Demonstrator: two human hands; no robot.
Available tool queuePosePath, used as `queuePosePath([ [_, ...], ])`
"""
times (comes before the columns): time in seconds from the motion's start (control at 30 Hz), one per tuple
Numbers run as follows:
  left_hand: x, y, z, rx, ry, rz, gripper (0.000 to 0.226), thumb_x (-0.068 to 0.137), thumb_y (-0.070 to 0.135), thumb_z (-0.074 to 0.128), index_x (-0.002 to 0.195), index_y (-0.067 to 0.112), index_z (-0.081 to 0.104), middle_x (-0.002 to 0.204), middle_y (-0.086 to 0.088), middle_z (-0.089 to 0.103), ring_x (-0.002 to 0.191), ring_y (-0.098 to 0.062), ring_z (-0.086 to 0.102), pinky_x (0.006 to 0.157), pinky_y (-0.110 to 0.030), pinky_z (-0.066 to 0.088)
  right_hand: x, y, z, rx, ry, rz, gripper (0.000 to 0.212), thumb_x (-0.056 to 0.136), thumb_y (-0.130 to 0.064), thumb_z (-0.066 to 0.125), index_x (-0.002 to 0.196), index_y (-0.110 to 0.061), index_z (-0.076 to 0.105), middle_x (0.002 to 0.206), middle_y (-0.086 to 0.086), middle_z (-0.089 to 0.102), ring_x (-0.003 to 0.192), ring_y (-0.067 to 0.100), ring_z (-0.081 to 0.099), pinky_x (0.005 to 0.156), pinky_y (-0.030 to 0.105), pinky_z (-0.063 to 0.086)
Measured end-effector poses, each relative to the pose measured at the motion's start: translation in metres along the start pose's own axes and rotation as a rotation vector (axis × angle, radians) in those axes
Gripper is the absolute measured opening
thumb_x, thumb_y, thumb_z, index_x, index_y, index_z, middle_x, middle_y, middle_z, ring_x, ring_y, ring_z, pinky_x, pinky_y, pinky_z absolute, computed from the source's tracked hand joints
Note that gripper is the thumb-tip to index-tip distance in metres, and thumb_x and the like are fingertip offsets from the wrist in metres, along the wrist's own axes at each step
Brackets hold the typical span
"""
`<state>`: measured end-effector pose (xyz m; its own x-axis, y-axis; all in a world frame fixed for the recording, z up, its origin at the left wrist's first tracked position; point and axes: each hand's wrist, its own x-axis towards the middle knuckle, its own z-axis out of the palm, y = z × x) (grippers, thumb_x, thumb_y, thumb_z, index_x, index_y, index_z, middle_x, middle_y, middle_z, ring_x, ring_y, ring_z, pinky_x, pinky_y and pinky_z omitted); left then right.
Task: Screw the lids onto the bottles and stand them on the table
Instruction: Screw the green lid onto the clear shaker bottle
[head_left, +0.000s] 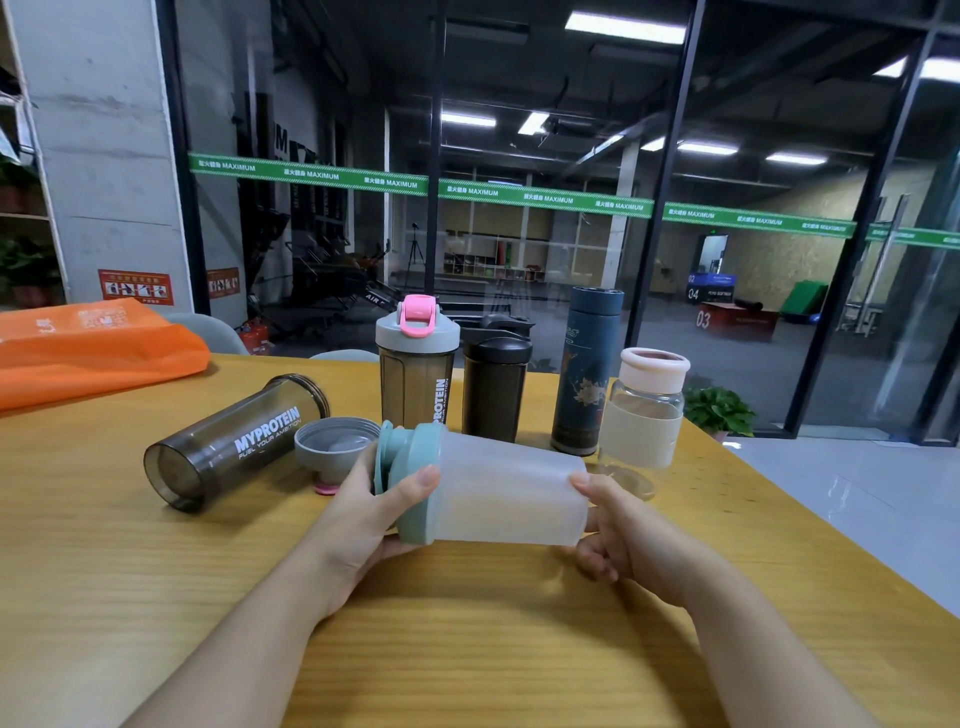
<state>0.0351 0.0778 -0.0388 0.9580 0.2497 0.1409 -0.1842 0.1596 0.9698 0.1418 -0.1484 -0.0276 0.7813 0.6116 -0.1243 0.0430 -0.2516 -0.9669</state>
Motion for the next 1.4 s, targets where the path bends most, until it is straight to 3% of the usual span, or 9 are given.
queuePosePath([
  [0.2, 0.000, 0.000, -0.002, 0.013, -0.040, 0.008, 0.104, 0.033, 0.048, 0.090, 0.128, 0.038, 0.047, 0.119, -0.002, 0.064, 0.107, -0.022, 0.064, 0.079, -0.043, 0.057, -0.001, -0.001, 0.000, -0.060, 0.006, 0.019, 0.094, 0.057, -0.071, 0.046, 0.117, 0.002, 0.053, 0.062, 0.008, 0.054, 0.043, 0.014, 0.041, 0.043, 0.022, 0.031],
  [0.37, 0.000, -0.001, -0.004, 0.035, -0.048, 0.020, 0.116, 0.025, 0.053, 0.092, 0.130, 0.041, 0.044, 0.119, -0.002, 0.064, 0.107, -0.023, 0.065, 0.085, -0.046, 0.055, -0.002, -0.003, 0.001, -0.052, 0.045, 0.043, 0.060, 0.092, -0.055, 0.035, 0.117, -0.004, 0.052, 0.060, 0.006, 0.056, 0.045, 0.013, 0.044, 0.042, 0.021, 0.034],
  [0.5, 0.000, -0.003, -0.001, 0.046, -0.004, 0.047, 0.115, 0.024, 0.058, 0.090, 0.128, 0.042, 0.043, 0.120, 0.001, 0.062, 0.106, -0.020, 0.064, 0.078, -0.039, 0.057, 0.003, -0.003, 0.007, -0.014, 0.126, 0.048, 0.054, 0.093, -0.053, 0.037, 0.107, -0.005, 0.056, 0.062, 0.008, 0.057, 0.047, 0.015, 0.048, 0.046, 0.023, 0.036],
  [0.57, 0.001, -0.004, -0.001, 0.050, 0.043, 0.061, 0.114, 0.029, 0.058, 0.088, 0.130, 0.040, 0.040, 0.122, 0.001, 0.060, 0.108, -0.020, 0.063, 0.081, -0.041, 0.057, 0.006, -0.002, 0.012, -0.036, 0.240, -0.047, 0.052, 0.090, -0.055, 0.044, 0.113, -0.009, 0.054, 0.073, 0.007, 0.060, 0.056, 0.013, 0.056, 0.053, 0.025, 0.040],
  [0.67, 0.004, -0.005, -0.002, 0.067, 0.104, 0.077, 0.120, 0.031, 0.060, 0.085, 0.137, 0.037, 0.034, 0.124, 0.002, 0.057, 0.110, -0.020, 0.060, 0.087, -0.046, 0.055, 0.009, 0.004, 0.015, -0.198, 0.406, -0.356, 0.073, 0.078, -0.050, 0.064, 0.140, -0.026, 0.033, 0.119, -0.002, 0.056, 0.100, 0.006, 0.057, 0.080, 0.017, 0.045],
  [0.77, 0.005, -0.006, -0.001, 0.073, 0.122, 0.085, 0.122, 0.028, 0.062, 0.085, 0.137, 0.036, 0.034, 0.123, 0.003, 0.057, 0.109, -0.019, 0.060, 0.084, -0.044, 0.056, 0.011, 0.008, 0.016, -0.500, 0.447, -0.591, 0.102, 0.058, -0.062, 0.076, 0.140, -0.048, 0.017, 0.145, -0.019, 0.025, 0.133, 0.001, 0.025, 0.109, 0.022, 0.022],
  [0.93, 0.007, -0.009, -0.001, 0.066, 0.121, 0.095, 0.117, 0.031, 0.061, 0.083, 0.134, 0.036, 0.036, 0.122, 0.004, 0.057, 0.107, -0.016, 0.061, 0.074, -0.036, 0.057, 0.020, 0.009, 0.028, -1.015, 0.528, -0.722, 0.113, 0.061, -0.050, 0.082, 0.134, -0.060, -0.004, 0.152, -0.018, 0.010, 0.142, 0.010, 0.001, 0.116, 0.034, -0.004],
  [1.13, 0.006, -0.007, -0.001, 0.070, 0.129, 0.091, 0.125, 0.025, 0.064, 0.085, 0.136, 0.037, 0.035, 0.123, 0.005, 0.056, 0.107, -0.016, 0.060, 0.074, -0.035, 0.056, 0.024, 0.012, 0.033, -1.177, 0.685, -0.767, 0.113, 0.050, -0.045, 0.088, 0.143, -0.038, 0.024, 0.145, 0.000, 0.044, 0.134, 0.019, 0.027, 0.111, 0.044, 0.006],
  [1.4, 0.004, -0.006, 0.000, 0.119, 0.058, 0.083, 0.126, 0.030, 0.061, 0.086, 0.140, 0.039, 0.029, 0.126, 0.005, 0.054, 0.110, -0.015, 0.059, 0.077, -0.034, 0.057, 0.024, 0.015, 0.038, -1.154, 0.678, -0.783, 0.091, 0.055, -0.033, 0.085, 0.132, -0.030, 0.036, 0.129, -0.004, 0.056, 0.123, 0.013, 0.039, 0.111, 0.040, 0.010],
])
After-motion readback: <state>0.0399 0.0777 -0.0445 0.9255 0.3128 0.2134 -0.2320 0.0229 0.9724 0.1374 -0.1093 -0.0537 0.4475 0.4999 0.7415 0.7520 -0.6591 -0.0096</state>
